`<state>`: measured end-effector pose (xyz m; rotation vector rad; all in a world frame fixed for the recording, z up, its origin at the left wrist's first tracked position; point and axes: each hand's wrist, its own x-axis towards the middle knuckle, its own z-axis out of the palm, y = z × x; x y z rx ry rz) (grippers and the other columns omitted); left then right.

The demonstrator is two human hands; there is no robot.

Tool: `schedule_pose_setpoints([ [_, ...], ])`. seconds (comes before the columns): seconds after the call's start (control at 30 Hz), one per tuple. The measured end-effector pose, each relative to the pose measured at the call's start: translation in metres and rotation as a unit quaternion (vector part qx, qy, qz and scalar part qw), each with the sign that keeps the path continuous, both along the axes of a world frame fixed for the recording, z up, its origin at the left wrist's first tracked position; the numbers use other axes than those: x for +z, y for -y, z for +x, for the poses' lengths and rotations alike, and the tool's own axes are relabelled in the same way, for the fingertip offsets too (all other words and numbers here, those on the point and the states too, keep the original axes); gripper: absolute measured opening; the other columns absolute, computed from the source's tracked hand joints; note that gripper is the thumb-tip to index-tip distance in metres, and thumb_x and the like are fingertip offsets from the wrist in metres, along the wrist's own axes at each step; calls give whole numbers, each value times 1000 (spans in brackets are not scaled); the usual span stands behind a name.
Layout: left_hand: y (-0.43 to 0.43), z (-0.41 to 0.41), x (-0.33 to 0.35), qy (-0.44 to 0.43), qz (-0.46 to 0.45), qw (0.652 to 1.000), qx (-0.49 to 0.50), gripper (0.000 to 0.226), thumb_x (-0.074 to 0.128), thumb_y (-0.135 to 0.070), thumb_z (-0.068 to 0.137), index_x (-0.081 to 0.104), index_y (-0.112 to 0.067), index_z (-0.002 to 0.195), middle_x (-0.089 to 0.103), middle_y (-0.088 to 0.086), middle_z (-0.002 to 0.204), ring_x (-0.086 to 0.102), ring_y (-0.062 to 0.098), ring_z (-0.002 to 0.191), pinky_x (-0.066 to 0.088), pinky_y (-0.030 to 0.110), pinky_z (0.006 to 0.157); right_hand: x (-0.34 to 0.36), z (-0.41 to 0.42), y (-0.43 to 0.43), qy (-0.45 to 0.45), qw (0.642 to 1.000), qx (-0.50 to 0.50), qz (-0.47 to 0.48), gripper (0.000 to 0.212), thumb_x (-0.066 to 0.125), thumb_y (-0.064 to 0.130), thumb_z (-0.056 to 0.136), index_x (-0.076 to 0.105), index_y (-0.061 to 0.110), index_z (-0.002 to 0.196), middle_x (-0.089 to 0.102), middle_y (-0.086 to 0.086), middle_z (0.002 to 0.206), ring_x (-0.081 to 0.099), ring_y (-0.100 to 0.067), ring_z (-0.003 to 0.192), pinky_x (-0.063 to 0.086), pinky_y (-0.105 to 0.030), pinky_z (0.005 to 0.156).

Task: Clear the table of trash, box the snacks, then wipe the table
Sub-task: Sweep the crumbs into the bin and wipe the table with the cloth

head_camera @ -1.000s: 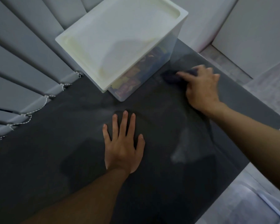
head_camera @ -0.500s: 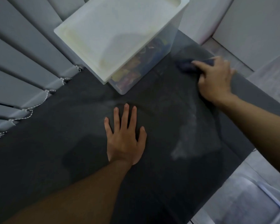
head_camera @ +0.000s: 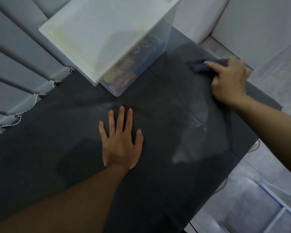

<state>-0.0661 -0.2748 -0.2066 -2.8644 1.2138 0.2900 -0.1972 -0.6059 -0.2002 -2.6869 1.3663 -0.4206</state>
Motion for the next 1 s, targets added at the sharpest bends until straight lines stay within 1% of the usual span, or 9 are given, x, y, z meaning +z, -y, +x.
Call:
schedule_pose_setpoints([
  [0.1, 1, 0, 0, 3, 0, 1000, 0, 70, 20, -52, 98, 10, -25, 161, 6, -2, 169, 0, 27, 155, 7, 59, 122, 2, 1, -5, 10, 992, -110, 59, 50, 45, 16, 90, 59, 36, 133, 47, -18, 128, 42, -41, 118, 28, -47, 101],
  [0.27, 1, -1, -1, 12, 0, 1000, -1, 69, 21, -51, 98, 11, -24, 161, 8, -1, 169, 2, 28, 155, 7, 59, 122, -8, -23, -71, 27, 987, 156, 8, 42, 46, 19, 91, 67, 32, 126, 56, -11, 114, 48, -34, 96, 30, -40, 79],
  [0.37, 0, -1, -1, 9, 1, 1000, -2, 70, 18, -52, 97, 9, -25, 161, 6, -1, 169, -1, 27, 155, 6, 59, 122, -4, -38, -54, -25, 972, 234, -13, 45, 39, 25, 94, 63, 36, 130, 55, -9, 118, 47, -33, 99, 28, -41, 81],
  [0.47, 0, 0, -1, 9, 0, 1000, -6, 70, 14, -52, 98, 6, -25, 161, 2, -2, 169, -3, 27, 155, 5, 59, 122, -3, -42, -30, 1, 998, 68, 6, 47, 43, 22, 90, 62, 37, 130, 53, -12, 121, 47, -38, 106, 29, -44, 88],
  [0.57, 0, -2, -2, 13, -12, 1000, -12, 67, 11, -51, 100, 4, -25, 161, 1, -5, 169, -3, 27, 155, 5, 59, 123, -2, -36, -48, 27, 997, -69, 38, 47, 47, 17, 91, 62, 35, 131, 50, -13, 124, 44, -38, 109, 30, -45, 91],
  [0.7, 1, -3, 0, 6, -37, 998, -56, 60, 11, -45, 103, 6, -28, 161, 4, -7, 168, -1, 22, 155, 5, 54, 124, -3, -49, -99, 24, 994, 105, 28, 45, 49, 16, 89, 65, 32, 128, 55, -10, 116, 47, -35, 95, 28, -37, 77],
  [0.8, 1, -5, 0, 2, -33, 993, -114, 59, 13, -40, 104, 13, -26, 160, 11, -7, 168, 3, 24, 155, 8, 54, 124, 0, -78, -95, -30, 972, 233, 3, 44, 44, 24, 93, 61, 35, 132, 55, -9, 119, 47, -32, 94, 26, -37, 77],
  [0.87, 1, -7, 2, 1, -35, 991, -128, 59, 17, -39, 103, 21, -25, 160, 18, -6, 167, 9, 29, 155, 11, 56, 123, 3, -91, -78, -44, 982, 185, -8, 45, 44, 24, 92, 60, 39, 132, 55, -7, 120, 47, -33, 97, 24, -38, 79],
  [1.0, 14, -14, 12, 8, -46, 994, -102, 60, 27, -38, 98, 41, -13, 150, 39, 8, 157, 27, 40, 147, 22, 60, 119, 4, -95, -81, 12, 993, -102, 53, 48, 49, 15, 93, 59, 38, 133, 49, -10, 127, 43, -36, 108, 27, -40, 86],
])
